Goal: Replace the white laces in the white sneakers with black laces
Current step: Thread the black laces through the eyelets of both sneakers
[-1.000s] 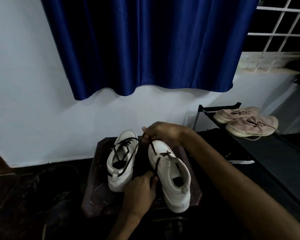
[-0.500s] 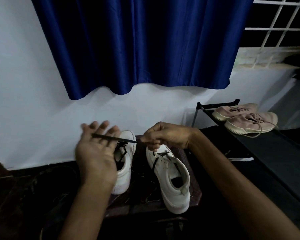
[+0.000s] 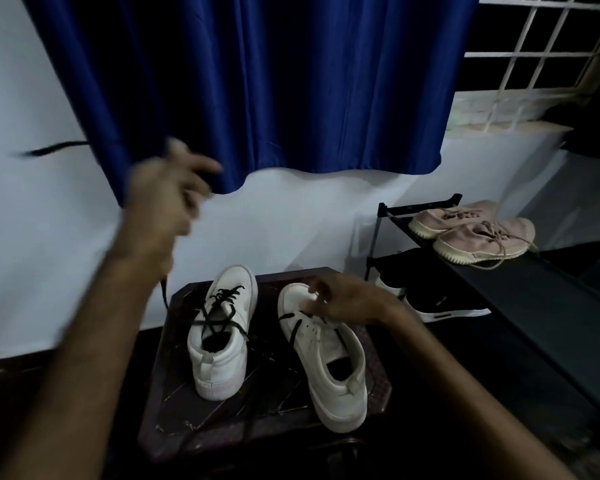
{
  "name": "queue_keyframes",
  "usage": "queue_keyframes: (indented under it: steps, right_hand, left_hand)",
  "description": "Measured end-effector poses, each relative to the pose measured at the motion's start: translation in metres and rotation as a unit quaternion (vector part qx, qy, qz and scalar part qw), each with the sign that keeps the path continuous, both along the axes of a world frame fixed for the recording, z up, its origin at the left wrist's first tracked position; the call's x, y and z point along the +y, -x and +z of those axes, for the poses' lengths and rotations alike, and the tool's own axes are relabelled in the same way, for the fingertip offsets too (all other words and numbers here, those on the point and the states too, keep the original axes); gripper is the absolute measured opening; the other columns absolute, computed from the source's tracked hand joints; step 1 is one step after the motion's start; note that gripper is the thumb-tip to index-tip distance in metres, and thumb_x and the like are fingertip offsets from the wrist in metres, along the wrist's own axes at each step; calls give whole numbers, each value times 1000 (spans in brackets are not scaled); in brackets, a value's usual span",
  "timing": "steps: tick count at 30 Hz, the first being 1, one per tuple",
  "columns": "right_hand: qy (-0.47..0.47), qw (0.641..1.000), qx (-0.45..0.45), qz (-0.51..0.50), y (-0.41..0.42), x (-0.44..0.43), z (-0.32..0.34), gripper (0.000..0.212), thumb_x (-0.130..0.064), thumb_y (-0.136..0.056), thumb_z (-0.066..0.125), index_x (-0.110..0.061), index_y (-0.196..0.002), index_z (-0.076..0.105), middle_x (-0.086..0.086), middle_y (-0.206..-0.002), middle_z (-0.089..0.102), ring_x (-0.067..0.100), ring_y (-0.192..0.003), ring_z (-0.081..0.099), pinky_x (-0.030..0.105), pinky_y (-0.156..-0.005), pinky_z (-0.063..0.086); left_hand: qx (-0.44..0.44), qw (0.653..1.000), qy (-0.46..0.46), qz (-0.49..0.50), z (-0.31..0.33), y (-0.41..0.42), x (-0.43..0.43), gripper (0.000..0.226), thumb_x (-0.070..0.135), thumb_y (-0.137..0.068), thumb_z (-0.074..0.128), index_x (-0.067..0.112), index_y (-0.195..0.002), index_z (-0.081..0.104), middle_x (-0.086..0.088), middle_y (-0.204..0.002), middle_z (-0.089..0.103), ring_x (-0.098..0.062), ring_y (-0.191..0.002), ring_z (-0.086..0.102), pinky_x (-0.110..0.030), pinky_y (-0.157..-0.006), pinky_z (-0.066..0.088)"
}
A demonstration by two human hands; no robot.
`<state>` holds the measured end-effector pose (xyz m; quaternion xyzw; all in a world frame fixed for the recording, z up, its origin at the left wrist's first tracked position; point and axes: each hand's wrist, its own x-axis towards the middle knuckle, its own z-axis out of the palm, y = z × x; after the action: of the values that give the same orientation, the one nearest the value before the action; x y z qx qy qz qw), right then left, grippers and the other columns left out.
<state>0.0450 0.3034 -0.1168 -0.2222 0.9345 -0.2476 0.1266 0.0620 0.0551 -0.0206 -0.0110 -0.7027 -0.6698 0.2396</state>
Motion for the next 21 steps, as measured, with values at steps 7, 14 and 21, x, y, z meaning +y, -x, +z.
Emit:
queue_keyframes:
  steps: [7,14,21]
  right_hand:
    - [134,987,-74,-42,-3,18,-8,24,-15,-86,70,-7,-108,67,-2,-91,65,2,-75,59,21,-69,48]
    - [558,752,-340,-83,5,5,10,24,-21,-102,44,-10,-118,57,6,-127,65,22,-119,60,43,-107,39]
    - [630,726,-241,-137,3,-6,19,16,-5,-98,50,-8,-102,65,0,-78,68,7,-58,54,19,-59,50]
  left_hand:
    - [-205,883,401,-134,-82,-12,75,26,27,-101,45,22,-91,68,5,-60,58,-11,-59,56,-30,-65,45]
    - [-172,845,474,-177,-96,-22,83,26,29,-101,44,20,-86,64,11,-58,55,-14,-64,58,-35,-71,49]
    - [-200,843,416,-276,-103,-27,63,19,39,-95,57,27,-110,59,8,-86,66,-7,-81,64,-35,-76,53]
